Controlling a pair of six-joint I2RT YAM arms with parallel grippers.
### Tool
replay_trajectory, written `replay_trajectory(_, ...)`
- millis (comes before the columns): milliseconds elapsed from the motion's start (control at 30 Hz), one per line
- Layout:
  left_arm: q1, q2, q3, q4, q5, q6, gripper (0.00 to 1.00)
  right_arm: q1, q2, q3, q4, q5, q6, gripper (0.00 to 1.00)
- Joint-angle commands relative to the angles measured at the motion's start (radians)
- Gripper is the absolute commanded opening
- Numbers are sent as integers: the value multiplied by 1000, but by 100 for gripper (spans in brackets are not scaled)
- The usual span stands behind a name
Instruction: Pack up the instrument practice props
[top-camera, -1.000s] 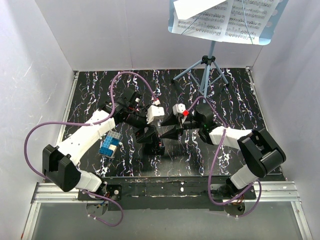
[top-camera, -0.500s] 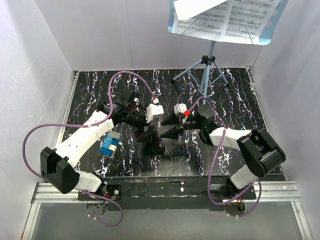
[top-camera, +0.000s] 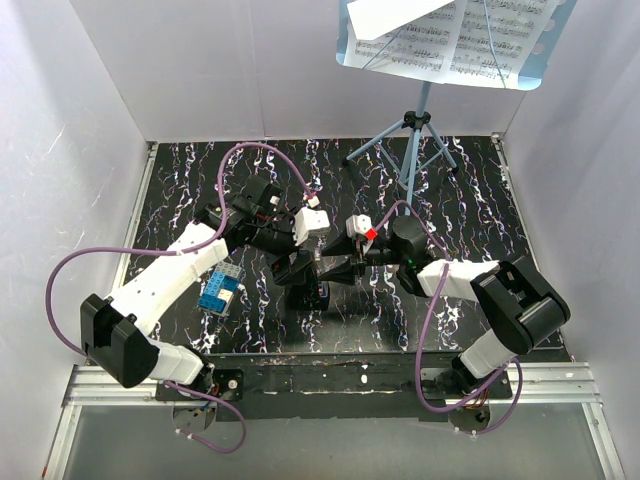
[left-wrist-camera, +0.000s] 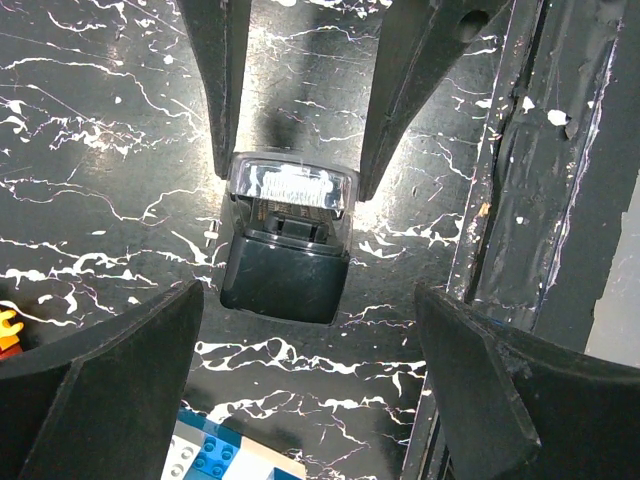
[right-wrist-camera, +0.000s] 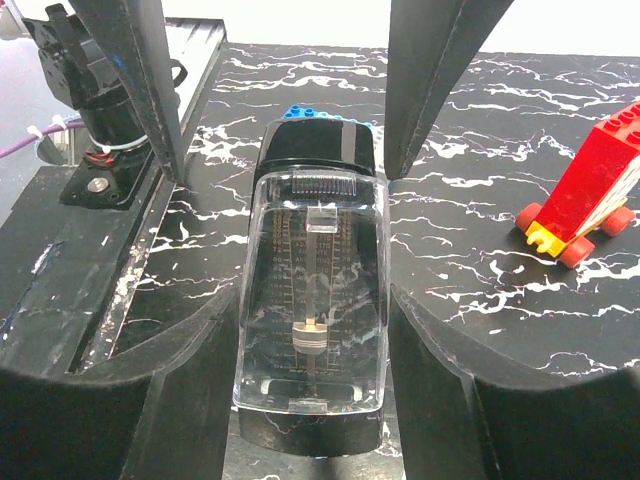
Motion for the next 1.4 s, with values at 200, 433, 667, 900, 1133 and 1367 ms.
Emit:
replay_trajectory(200,-19,-63,10,6,-25,-6,85,17,31,3,77,-4,-13,1)
replay_trajectory(433,-20,-63,0,10,-28,-1,85,25,31,-10,80,5,-7,1)
replay_trajectory(667,-20,-61,0,7,-28,11,85,34,26,-20,104,19,26,1)
replay_trajectory(900,-20,-64,-7,-5,-27,21,85,38,37,-19,138,24,0,1)
replay_trajectory(1133,-22,-66,-26,-23,-41,33,85,37,49,-20,193,12,26,1)
replay_trajectory(1367,-25,-64,-10,-51,-48,57,85,37,55,-56,220,44,11,1)
